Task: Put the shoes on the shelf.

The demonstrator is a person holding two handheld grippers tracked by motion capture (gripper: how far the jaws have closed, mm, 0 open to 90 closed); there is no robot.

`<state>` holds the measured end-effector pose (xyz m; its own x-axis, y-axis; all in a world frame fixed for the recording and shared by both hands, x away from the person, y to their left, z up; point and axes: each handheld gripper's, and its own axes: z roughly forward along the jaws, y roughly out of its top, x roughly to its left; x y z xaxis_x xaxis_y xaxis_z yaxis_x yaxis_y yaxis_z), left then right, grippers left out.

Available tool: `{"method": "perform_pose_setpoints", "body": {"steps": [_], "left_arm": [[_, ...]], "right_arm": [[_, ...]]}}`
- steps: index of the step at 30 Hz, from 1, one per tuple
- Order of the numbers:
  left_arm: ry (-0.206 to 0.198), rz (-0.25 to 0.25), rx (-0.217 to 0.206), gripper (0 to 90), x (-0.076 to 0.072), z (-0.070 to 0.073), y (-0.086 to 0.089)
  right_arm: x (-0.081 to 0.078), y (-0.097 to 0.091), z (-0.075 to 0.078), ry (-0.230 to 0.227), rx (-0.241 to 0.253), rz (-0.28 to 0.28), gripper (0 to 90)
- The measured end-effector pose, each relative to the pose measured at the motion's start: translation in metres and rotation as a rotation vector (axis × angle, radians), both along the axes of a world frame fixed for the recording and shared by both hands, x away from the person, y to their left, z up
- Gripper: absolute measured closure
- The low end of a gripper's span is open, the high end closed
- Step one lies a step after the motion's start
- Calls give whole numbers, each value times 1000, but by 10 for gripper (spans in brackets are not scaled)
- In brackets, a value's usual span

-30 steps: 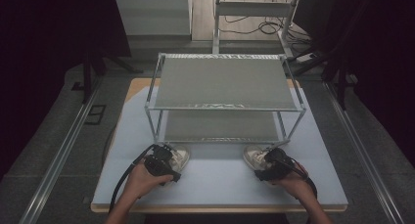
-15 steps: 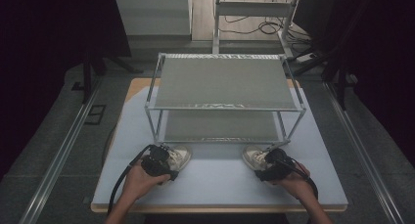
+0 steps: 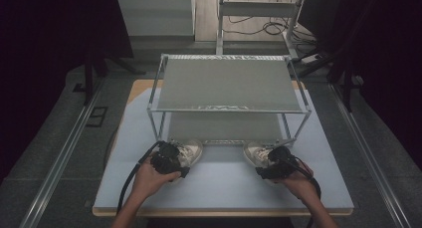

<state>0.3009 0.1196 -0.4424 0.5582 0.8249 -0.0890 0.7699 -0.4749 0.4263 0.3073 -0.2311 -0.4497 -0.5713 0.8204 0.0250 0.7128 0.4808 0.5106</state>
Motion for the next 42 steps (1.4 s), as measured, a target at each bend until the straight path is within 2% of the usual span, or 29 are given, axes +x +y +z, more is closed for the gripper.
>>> {"method": "perform_pose_setpoints", "body": {"steps": [7, 28, 42], "left_arm": [[-6, -14, -10, 283, 9, 5, -15], [4, -1, -41, 282, 30, -2, -42], [11, 44, -59, 282, 40, -6, -54]], "right_arm": [[8, 10, 1, -4, 20, -8, 279], [28, 36, 2, -5, 41, -28, 279], [40, 48, 1, 0, 44, -72, 278]]}}
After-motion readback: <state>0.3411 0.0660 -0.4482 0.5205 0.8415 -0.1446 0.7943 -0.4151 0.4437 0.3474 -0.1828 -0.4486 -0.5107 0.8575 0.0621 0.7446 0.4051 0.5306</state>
